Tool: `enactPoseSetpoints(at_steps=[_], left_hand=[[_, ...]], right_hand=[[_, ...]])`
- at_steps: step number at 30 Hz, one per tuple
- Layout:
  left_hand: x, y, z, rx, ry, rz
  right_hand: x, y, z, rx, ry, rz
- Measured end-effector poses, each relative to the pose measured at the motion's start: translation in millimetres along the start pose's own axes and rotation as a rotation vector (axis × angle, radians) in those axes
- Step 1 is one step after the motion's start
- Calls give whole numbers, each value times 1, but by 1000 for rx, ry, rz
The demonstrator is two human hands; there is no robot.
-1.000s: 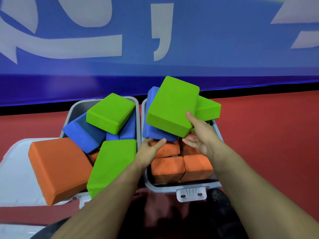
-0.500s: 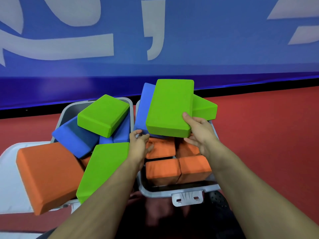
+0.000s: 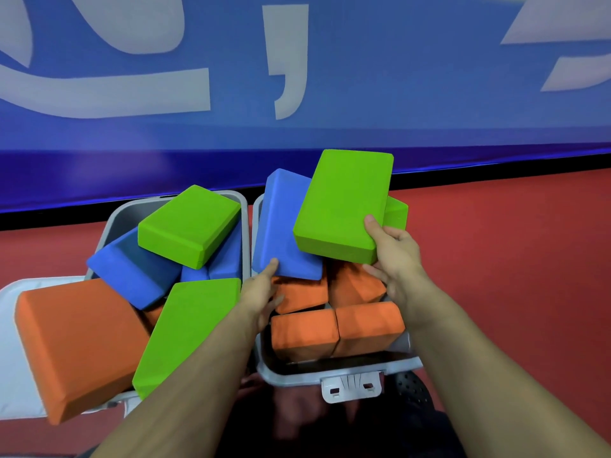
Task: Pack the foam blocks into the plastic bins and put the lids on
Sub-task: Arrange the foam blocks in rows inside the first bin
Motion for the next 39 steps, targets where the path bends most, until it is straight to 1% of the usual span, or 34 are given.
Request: enactPoseSetpoints(at_steps=[6, 8, 12, 15, 18, 21, 24, 26, 29, 32, 36, 39], left_hand=[[11, -1, -9, 86, 151, -30], [11, -1, -14, 127, 238, -48], [3, 11, -31, 213, 363, -147], [-4, 16, -45, 243, 332, -171], [-15, 15, -57, 223, 294, -189], [-10, 11, -65, 204, 211, -135], [-3, 13, -72, 243, 222, -141], [5, 13, -77, 265, 201, -106], [11, 12, -77, 200, 167, -76], [12, 14, -73, 111, 141, -95], [9, 12, -72, 85, 102, -107], [2, 14, -82, 133, 85, -165]], right_hand=[[-3, -2, -3, 1, 8, 19], [-4, -2, -2, -2, 16, 26], [-5, -4, 3, -52, 50, -9], [-1, 3, 12, -119, 82, -42], [-6, 0, 13, -152, 65, -92], [-10, 5, 19, -147, 41, -110], [-18, 4, 21, -121, 3, -127], [-20, 3, 20, -100, -7, -120], [-23, 1, 19, -97, 9, -110], [-24, 1, 21, -98, 25, -108], [-20, 2, 22, -97, 29, -96], [-17, 3, 20, -92, 20, -83]])
Point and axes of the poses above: each hand's wrist, its own y-axis away from the middle knuckle, its own x-axis out of the palm, z = x × y, the point moved 9 cm from there along -y, towards the middle knuckle, and after that the axes turned 4 degrees about -x, right-handed, at the moved point
